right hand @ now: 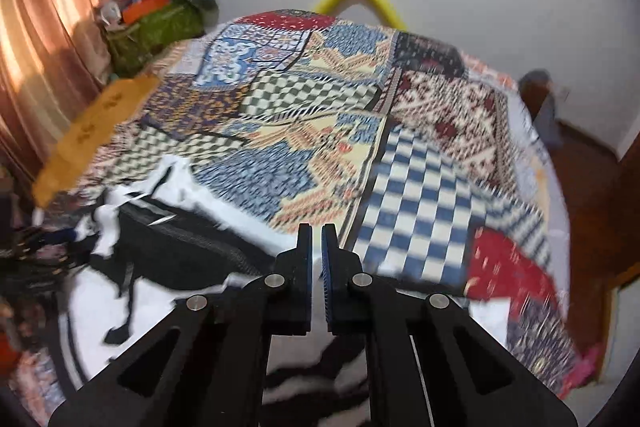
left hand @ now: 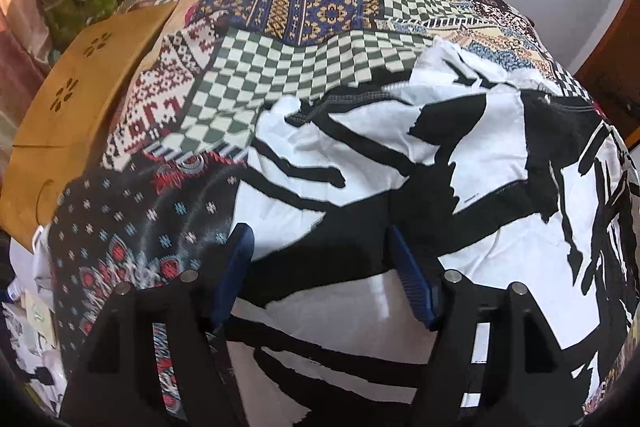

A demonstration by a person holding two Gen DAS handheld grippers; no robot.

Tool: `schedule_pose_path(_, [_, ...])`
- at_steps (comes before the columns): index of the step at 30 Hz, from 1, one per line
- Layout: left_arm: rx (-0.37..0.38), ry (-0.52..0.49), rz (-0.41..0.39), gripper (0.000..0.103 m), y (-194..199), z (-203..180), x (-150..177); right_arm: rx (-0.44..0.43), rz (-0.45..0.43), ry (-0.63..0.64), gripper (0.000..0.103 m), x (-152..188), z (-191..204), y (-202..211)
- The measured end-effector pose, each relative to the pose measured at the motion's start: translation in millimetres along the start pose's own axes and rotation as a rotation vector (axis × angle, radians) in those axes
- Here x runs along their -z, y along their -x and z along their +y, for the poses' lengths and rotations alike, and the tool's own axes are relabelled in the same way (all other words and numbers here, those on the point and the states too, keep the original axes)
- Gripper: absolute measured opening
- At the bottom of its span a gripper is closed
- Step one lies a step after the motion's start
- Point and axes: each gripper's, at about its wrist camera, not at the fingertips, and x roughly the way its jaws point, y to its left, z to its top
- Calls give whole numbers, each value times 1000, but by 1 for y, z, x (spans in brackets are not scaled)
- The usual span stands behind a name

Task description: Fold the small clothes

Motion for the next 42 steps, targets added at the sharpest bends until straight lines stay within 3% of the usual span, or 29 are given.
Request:
schedule_pose_path(5, [7, 12, -64, 69, 19, 5, -27, -26, 28, 28, 33, 30, 2, 16])
schedule_pose_path(9, [21, 5, -80, 69, 16, 2, -56, 9, 66, 73, 33, 50, -2, 13])
schedule_pose_path(14, [57, -39, 50, 66, -27, -16, -63, -4, 93, 43, 34, 62, -11, 2])
schedule_pose_path(16, [64, -73, 57, 50, -34, -26, -57, -19, 89, 27, 34, 64, -13, 0])
schedule_pose_path(18, [78, -107, 24, 21, -30, -36, -50, -29, 87, 21, 34, 64, -14, -1])
schedule_pose_path(20, [39, -164, -6, 0, -23, -48, -47, -30, 87, 32, 34, 63, -12, 0])
schedule_pose_path(24, [-108, -235, -65, 0, -17, -57, -50, -18, 92, 70, 34, 62, -13, 2])
schedule_pose_path(27, [-143, -152, -70, 0, -19, -38, -63, 22, 55, 65, 34, 60, -18, 5])
schedule_pose_path(29, [-243, -114, -82, 0, -23, -26, -71, 64, 25, 22, 34, 57, -29, 8])
schedule_pose_path(32, [-198, -39, -68, 1, -19, -12, -72, 98, 5, -28, 34, 50, -40, 11])
schedule_pose_path(35, [-115, -20, -87, 5, -4, -14, -64, 36, -26, -25, 34, 46, -40, 21])
schedule_pose_path(38, [-26, -72, -41, 22, -4, -29, -52, -1, -2, 29, 34, 42, -32, 17])
schedule_pose_path(39, [-16, -89, -23, 31, -7, -35, -48, 3, 8, 48, 34, 41, -28, 13])
schedule_pose_path(42, [-49, -142, -14, 41, -17, -49, -33, 26, 75, 114, 34, 46, -18, -6])
